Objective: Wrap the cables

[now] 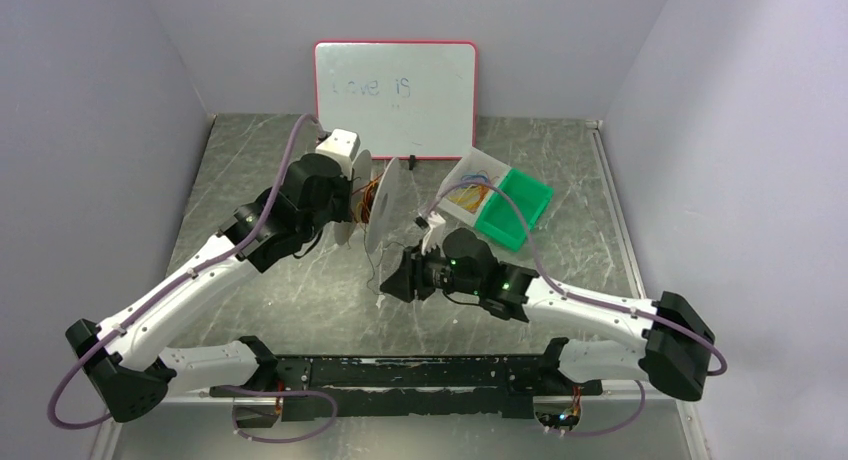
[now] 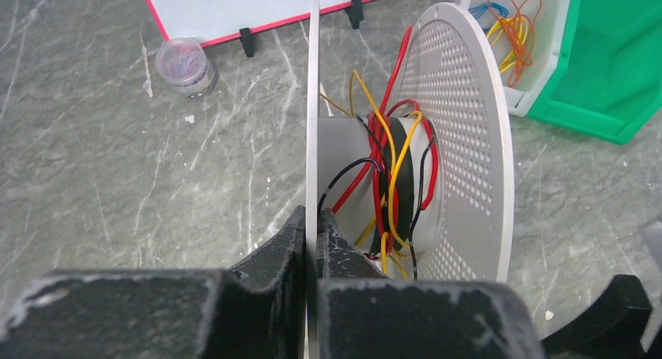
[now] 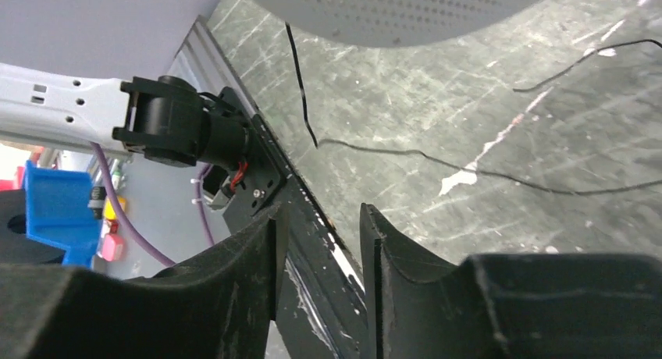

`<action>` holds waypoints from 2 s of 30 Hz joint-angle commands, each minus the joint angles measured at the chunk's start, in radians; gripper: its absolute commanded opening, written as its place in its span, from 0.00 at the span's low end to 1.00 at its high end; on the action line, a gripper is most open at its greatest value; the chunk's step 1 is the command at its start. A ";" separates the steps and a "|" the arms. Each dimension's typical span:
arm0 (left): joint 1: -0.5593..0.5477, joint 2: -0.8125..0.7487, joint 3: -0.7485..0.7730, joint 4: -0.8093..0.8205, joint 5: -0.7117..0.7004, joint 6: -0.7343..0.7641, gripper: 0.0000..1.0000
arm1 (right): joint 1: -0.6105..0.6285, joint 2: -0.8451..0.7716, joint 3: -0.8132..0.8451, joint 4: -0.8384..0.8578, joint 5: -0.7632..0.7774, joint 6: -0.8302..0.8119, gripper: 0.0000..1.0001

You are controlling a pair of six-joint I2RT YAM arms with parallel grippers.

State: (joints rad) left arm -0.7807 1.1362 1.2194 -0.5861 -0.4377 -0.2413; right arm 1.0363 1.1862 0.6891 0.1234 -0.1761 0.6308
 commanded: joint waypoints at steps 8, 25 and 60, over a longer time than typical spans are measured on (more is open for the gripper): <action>0.027 -0.038 0.052 0.111 0.040 -0.064 0.07 | 0.005 -0.215 -0.318 0.299 0.087 -0.268 0.53; 0.027 -0.033 0.074 0.082 0.089 -0.076 0.07 | 0.004 0.214 -0.553 1.177 0.054 -0.803 0.61; 0.029 -0.074 0.104 0.066 0.120 -0.091 0.07 | 0.015 0.728 -0.401 1.436 0.127 -1.057 0.02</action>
State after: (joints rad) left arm -0.7570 1.1175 1.2598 -0.5781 -0.3435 -0.3042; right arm 1.0473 1.9095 0.3054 1.4406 -0.0917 -0.4244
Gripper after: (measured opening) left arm 0.077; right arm 0.085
